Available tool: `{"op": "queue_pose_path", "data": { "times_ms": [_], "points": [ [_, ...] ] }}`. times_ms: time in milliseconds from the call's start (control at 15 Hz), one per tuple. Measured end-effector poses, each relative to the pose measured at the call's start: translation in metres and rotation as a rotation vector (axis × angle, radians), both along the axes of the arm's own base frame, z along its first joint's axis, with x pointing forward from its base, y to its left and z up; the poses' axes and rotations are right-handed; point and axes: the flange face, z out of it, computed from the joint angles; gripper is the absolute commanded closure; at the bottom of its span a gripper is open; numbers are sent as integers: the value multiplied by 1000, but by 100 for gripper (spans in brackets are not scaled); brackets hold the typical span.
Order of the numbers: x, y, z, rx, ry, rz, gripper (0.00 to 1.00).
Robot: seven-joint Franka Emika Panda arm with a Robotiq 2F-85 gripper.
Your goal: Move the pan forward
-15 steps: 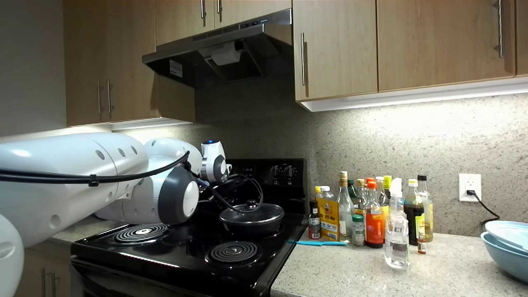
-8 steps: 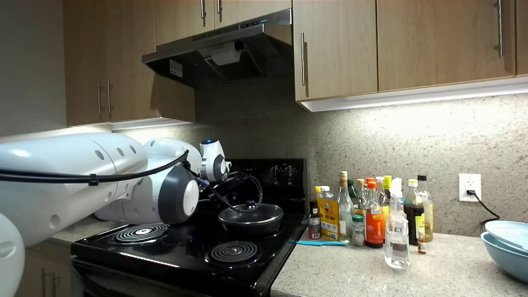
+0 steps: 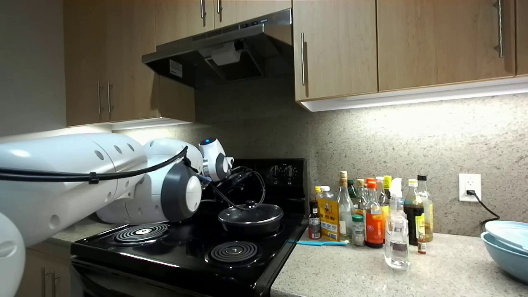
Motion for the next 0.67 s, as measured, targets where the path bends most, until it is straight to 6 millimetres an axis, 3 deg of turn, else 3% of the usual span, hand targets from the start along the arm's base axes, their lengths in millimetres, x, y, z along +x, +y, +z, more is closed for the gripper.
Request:
{"op": "queue_pose_path", "data": {
  "times_ms": [267, 667],
  "points": [
    [-1, 2, -4, 11, 12, 2, 0],
    [-3, 4, -29, 48, 70, 42, 0]
  ]
}}
